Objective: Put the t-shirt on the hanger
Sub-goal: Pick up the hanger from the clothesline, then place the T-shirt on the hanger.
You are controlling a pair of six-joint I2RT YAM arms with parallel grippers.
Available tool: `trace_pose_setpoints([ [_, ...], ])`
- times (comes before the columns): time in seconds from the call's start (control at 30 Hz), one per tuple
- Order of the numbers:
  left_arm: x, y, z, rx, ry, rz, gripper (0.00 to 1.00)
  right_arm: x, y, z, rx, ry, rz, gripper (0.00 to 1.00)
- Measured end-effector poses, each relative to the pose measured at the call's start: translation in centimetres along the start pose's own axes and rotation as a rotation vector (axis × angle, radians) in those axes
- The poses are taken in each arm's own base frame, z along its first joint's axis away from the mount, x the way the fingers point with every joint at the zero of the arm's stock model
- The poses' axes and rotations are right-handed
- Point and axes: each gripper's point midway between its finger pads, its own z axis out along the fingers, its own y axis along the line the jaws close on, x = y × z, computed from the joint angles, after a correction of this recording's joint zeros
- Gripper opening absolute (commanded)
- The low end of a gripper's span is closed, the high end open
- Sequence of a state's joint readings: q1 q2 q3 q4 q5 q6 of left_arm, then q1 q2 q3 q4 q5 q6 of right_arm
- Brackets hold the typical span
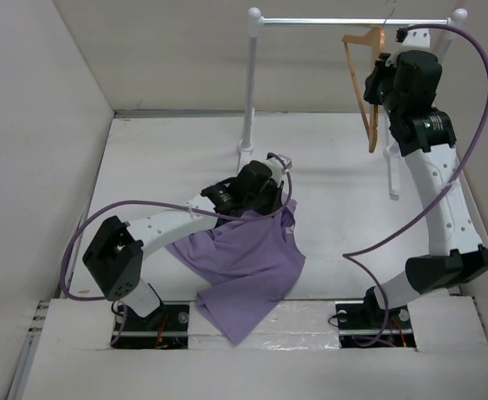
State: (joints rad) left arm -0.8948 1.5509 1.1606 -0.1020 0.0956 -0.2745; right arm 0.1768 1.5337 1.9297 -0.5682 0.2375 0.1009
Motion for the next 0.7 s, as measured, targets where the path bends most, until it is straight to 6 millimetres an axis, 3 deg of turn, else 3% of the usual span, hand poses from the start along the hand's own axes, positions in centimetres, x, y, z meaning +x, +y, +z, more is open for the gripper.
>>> trace_pose_setpoints([
  [0.07,-0.3,0.0,0.0,-0.002,-0.005,0.001,0.0,-0.4,-0.3,-0.9,-0.011,-0.024,0.017,0.0],
  [0.17,-0.8,-0.1,0.0,-0.008,-0.013,0.003,0.0,0.8,-0.7,-1.5,-0.022,-0.015,0.04,0.0],
  [0.4,-1.6,0.2,0.0,-0.027,-0.018,-0.002,0.0,7.6,0.1,-3.2,-0.114,0.13,0.116,0.0],
  [0.53,-2.2,0.7,0.5,-0.031,-0.02,-0.026,0.0,11.0,0.9,-8.0,-0.2,0.182,0.207,0.0],
  [0.6,-2.4,1.3,0.9,-0.041,-0.015,-0.04,0.0,12.9,1.1,-11.9,-0.237,0.21,0.258,0.0],
  [0.7,-2.8,1.8,1.7,-0.052,-0.01,-0.051,0.0,14.1,1.0,-17.7,-0.274,0.217,0.313,0.0],
])
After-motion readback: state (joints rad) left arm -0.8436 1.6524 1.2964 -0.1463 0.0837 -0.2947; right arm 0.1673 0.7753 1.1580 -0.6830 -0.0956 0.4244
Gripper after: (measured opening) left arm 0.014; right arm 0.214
